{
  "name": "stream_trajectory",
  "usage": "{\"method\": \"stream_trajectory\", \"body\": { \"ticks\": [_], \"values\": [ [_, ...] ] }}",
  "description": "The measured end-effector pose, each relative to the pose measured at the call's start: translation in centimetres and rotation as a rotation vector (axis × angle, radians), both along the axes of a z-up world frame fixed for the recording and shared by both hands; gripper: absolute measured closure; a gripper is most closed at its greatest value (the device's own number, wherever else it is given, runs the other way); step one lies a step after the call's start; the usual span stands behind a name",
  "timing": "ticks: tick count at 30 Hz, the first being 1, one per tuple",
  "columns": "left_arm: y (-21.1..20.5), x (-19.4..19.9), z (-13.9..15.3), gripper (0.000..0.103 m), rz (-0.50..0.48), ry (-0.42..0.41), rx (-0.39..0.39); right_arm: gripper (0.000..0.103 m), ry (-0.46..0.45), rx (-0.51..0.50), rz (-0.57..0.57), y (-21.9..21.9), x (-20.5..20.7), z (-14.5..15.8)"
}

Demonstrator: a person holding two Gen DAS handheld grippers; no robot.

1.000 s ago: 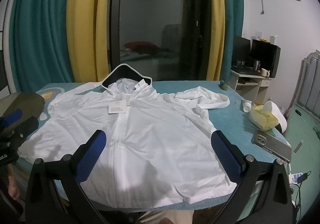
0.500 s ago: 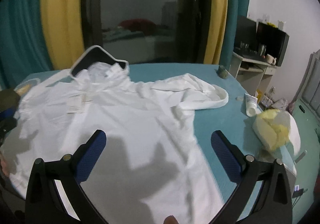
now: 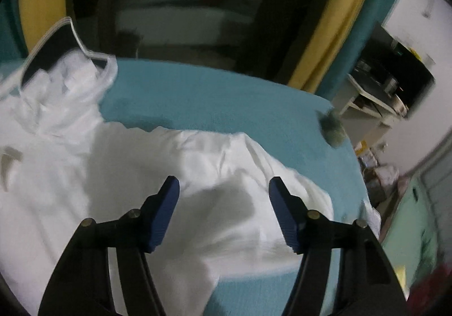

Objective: Fold large clothes
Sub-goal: 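Grasp the white jacket's sleeve cuff with the right gripper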

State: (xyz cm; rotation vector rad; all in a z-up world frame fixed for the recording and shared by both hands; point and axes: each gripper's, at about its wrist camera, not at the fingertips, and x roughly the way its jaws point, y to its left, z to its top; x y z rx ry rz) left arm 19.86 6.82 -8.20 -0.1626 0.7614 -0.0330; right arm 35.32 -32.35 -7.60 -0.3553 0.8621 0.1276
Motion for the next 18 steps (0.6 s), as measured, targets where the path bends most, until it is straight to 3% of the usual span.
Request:
{"method": "stream_trajectory", "body": {
  "ticks": [4, 6, 7, 8, 9, 13, 18],
  "values": [
    [1.3, 1.8, -0.9, 0.001, 0.010, 0.049, -0.001, 0.037, 0.073, -0.086, 0.030, 0.5, 3.6, -2.2],
    [1.7, 2.2, -1.1, 0.005, 0.011, 0.058, -0.006, 0.040, 0.104, -0.026, 0.064, 0.1, 4.1, -2.5],
    [1.9, 2.3, -1.2, 0.007, 0.010, 0.060, -0.004, 0.057, 0.141, 0.032, 0.092, -0.3, 4.3, -2.4],
    [1.9, 2.3, -1.2, 0.008, 0.009, 0.059, -0.001, 0.086, 0.157, 0.062, 0.105, -0.3, 4.3, -2.3],
    [2.1, 2.3, -1.3, 0.008, 0.006, 0.058, -0.001, 0.094, 0.157, 0.057, 0.102, -0.3, 4.1, -1.9],
    [2.6, 2.2, -1.3, 0.012, -0.009, 0.057, -0.014, 0.094, 0.071, 0.053, 0.100, 0.5, 2.1, 1.2],
    [3.2, 1.1, -0.3, 0.012, -0.029, 0.021, -0.020, 0.094, -0.103, 0.085, 0.123, 4.0, -1.8, 9.0]
  ]
}}
